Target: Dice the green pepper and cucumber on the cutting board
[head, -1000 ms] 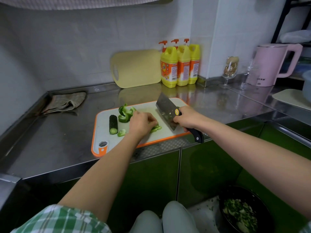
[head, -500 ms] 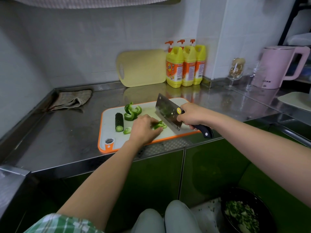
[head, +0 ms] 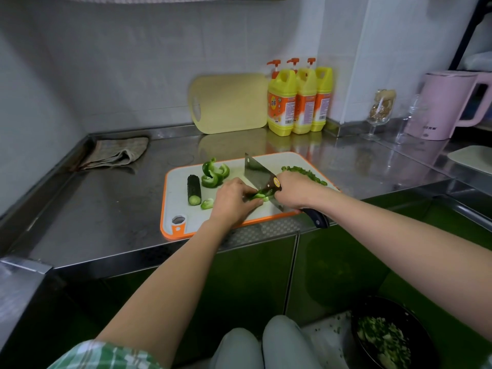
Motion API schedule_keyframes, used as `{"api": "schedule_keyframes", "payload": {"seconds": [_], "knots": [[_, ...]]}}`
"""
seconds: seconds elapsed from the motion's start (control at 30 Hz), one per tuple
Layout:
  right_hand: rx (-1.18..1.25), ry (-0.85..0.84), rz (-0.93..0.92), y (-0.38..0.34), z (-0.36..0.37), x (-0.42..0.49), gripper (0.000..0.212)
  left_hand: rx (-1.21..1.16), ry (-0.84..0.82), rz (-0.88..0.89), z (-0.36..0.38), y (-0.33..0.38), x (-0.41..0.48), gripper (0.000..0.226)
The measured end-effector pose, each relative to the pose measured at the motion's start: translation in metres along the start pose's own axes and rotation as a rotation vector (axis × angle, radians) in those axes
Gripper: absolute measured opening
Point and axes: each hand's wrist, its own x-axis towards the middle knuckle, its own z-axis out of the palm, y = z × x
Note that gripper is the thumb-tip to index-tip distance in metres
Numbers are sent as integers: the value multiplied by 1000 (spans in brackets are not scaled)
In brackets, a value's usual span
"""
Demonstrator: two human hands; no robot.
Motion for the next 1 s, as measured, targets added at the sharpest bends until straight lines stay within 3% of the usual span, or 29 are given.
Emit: {"api": "schedule_keyframes", "payload": {"seconds": [0.13, 0.23, 0.5, 0.83, 1.0], "knots": [[121, 84, 11, 0, 4, 7, 16, -5, -2, -7, -1, 1, -1, 37], [237, 88, 17, 6, -4, 6, 7, -13, 0, -7, -1, 0, -1, 37], [94, -93, 9, 5, -20, -5, 8, -21, 3, -13, -1, 0, 0, 36], [155, 104, -23, 2, 7, 9, 18, -42, -4, -19, -2, 1, 0, 36], [231, 36, -27, 6, -11, -2, 8, -53, -7, -35, -2, 1, -1, 35]]}}
